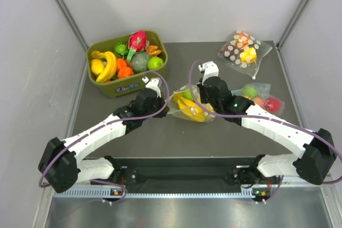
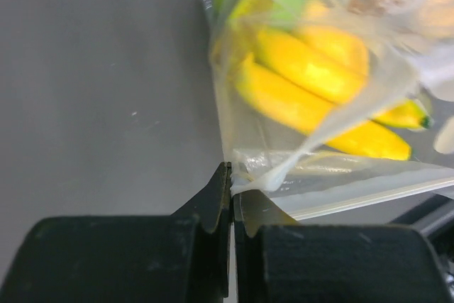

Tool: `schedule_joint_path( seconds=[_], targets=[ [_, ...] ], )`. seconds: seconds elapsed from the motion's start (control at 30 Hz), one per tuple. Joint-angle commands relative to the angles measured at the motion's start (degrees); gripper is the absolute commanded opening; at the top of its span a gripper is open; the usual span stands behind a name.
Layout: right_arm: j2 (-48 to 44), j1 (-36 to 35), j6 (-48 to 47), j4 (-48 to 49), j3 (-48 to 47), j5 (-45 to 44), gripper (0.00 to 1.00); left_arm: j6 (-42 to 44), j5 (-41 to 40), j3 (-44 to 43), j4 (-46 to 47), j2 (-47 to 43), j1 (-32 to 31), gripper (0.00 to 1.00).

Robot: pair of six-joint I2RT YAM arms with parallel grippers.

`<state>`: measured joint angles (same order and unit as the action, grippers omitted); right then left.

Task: Open the zip-top bag and remove the fake food

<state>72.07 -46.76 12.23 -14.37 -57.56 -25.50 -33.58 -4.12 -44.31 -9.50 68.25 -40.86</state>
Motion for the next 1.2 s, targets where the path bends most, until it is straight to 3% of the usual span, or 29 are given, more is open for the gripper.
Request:
schedule_joint_path(
  seconds=[0.0,0.23,0.27,0.3,0.37,0.4,0.43,0.63,0.77,0.9,1.03,1.17],
  targets=[
    [-3.3,-0.7,0.4,1.1,-1.4,-3.2,0.00,-0.4,-7.1,-3.2,-8.9,1.6,0.1,0.00],
    [-5.5,-1.9,1.3,3.4,0.9,-2.3,0.00,1.5,-12.2,-8.3,-15.4,4.6,0.0,0.00],
    [-5.2,-2.4,1.6,3.3,1.0,-2.2,0.00,2.2,-11.4,-8.3,-14.4,4.3,-0.1,0.07],
    [-4.5,-2.9,1.9,3.5,1.0,-1.9,0.00,3.9,-10.7,-8.4,-13.5,3.8,-0.3,0.30],
    [-3.7,-3.1,2.4,4.0,0.9,-1.1,0.00,5.4,-9.9,-8.9,-10.3,1.5,-1.0,0.45],
    [-3.2,-3.1,2.5,4.2,0.9,-0.4,0.00,6.8,-9.7,-9.1,-9.5,0.4,-1.7,0.58],
    [-2.8,-3.2,2.6,4.3,0.8,-0.2,0.00,7.3,-9.6,-9.5,-8.7,-1.4,-2.0,0.63],
    [-0.4,-3.2,2.5,4.8,-0.3,0.8,0.00,9.9,-7.0,-12.7,-5.8,-9.4,-3.3,0.64],
    [0.3,-3.4,2.9,5.4,0.1,1.3,0.00,11.5,0.1,-12.0,2.3,-12.3,-3.4,0.58],
    [0.4,-3.7,3.5,5.7,0.3,1.8,0.00,11.2,11.6,-12.3,8.7,-7.4,-3.4,0.56],
    [-0.4,-3.9,4.3,6.3,1.2,2.6,0.00,11.7,16.8,-11.9,16.0,-1.7,-3.4,0.55],
    [-0.9,-4.0,5.5,6.7,2.9,3.4,0.00,14.5,17.0,-11.1,21.7,2.3,-3.4,0.52]
  ],
)
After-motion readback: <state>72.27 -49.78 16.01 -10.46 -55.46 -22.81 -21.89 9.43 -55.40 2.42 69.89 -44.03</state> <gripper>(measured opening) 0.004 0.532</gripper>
